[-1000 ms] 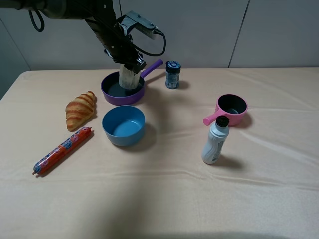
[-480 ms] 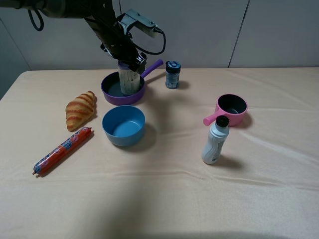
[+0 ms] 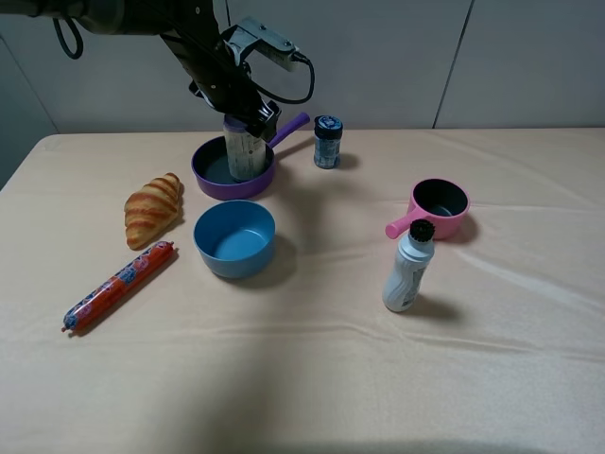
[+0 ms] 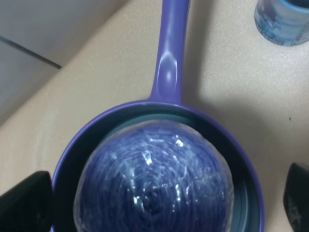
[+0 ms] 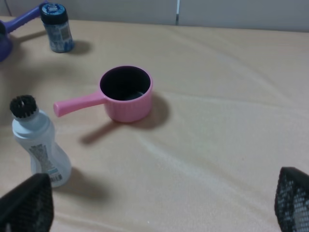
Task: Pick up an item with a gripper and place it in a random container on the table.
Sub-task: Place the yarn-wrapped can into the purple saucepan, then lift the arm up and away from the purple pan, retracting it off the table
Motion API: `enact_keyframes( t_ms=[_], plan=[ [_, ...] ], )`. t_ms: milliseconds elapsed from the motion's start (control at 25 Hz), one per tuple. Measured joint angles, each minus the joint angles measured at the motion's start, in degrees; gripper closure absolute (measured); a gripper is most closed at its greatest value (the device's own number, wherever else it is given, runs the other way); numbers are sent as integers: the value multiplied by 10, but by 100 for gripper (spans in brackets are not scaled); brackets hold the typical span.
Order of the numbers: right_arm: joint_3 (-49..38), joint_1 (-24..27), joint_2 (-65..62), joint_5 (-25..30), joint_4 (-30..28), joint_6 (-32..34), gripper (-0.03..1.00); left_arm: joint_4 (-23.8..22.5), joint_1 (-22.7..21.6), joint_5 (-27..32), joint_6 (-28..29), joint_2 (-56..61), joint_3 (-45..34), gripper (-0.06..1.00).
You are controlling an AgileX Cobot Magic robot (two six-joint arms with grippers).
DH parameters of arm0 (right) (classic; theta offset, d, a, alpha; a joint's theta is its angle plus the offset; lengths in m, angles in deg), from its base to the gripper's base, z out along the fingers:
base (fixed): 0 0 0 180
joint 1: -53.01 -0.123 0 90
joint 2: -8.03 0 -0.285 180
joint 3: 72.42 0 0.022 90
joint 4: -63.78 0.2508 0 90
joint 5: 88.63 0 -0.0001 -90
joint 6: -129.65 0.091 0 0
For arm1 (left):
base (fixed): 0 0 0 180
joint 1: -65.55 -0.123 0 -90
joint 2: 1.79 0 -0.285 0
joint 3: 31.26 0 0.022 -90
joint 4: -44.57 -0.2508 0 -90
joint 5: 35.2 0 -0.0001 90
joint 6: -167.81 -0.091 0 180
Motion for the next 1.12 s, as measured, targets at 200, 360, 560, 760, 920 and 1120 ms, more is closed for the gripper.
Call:
enact_keyframes(
  t_ms=[200, 360, 560, 760, 920, 1120],
  plan=[
    [0, 0, 0, 0, 0, 0, 27, 0, 0, 0, 0, 0, 0, -5],
    [0, 0, 0, 0, 0, 0, 27, 0, 0, 0, 0, 0, 0, -5],
    [0, 0, 0, 0, 0, 0, 27, 0, 0, 0, 0, 19, 0, -5],
    [0, 0, 0, 0, 0, 0, 27, 4, 0, 22, 0, 53, 1, -5],
    [0, 0, 0, 0, 0, 0, 27, 4, 0, 75, 0, 83, 1, -5],
    [0, 0, 0, 0, 0, 0, 27, 5, 0, 135, 0, 119, 1, -5]
  ],
)
